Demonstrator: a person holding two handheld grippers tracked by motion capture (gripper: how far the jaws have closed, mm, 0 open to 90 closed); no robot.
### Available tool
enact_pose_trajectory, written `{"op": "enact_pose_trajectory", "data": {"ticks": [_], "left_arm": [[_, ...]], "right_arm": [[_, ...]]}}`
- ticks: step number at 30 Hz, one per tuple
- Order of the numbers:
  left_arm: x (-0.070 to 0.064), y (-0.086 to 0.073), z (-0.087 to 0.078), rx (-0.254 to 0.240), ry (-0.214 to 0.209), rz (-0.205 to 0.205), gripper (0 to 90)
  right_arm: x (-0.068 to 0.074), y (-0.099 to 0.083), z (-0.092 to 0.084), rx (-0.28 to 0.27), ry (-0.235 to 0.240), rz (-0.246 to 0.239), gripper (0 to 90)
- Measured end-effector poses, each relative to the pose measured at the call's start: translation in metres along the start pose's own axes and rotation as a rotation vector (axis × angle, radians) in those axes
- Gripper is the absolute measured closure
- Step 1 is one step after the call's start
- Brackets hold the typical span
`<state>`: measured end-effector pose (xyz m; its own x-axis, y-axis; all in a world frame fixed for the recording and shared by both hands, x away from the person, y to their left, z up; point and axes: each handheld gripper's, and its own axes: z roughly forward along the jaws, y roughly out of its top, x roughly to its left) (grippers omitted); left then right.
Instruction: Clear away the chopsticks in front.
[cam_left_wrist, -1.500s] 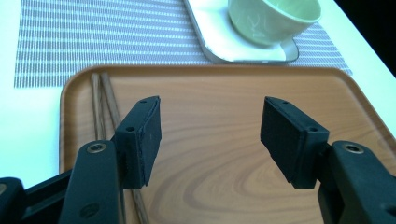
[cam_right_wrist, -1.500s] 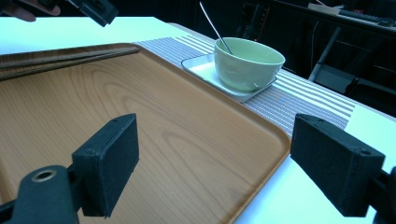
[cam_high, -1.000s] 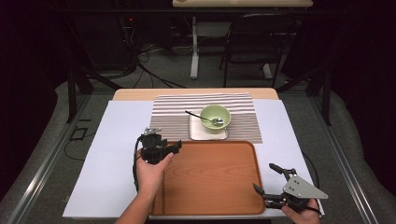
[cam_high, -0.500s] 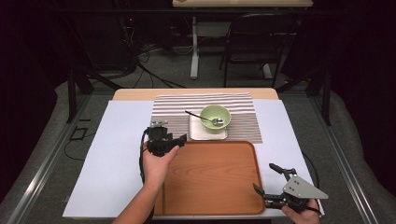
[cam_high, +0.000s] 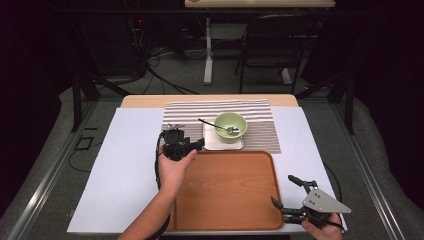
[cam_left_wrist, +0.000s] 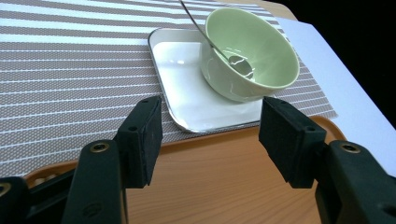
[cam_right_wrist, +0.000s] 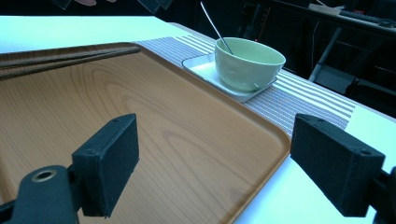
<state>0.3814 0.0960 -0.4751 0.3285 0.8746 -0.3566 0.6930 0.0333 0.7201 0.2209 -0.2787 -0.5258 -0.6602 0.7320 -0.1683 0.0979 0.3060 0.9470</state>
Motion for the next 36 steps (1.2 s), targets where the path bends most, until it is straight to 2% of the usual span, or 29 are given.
{"op": "enact_pose_trajectory", "data": {"ticks": [13,26,36], "left_arm": [[-0.006,0.015,0.020,-0.005,-0.016,-0.003,40.0],[-0.009,0.028,0.045,-0.004,-0.006,-0.023,41.6],[-0.012,0.033,0.066,-0.012,0.030,-0.019,42.1]], "right_arm": [[0.000,0.000,0.000,-0.001,-0.002,-0.002,15.3],[0.000,0.000,0.000,-0.003,0.000,-0.002,15.3],[0.000,0.000,0.000,-0.004,0.000,-0.002,15.3]]}}
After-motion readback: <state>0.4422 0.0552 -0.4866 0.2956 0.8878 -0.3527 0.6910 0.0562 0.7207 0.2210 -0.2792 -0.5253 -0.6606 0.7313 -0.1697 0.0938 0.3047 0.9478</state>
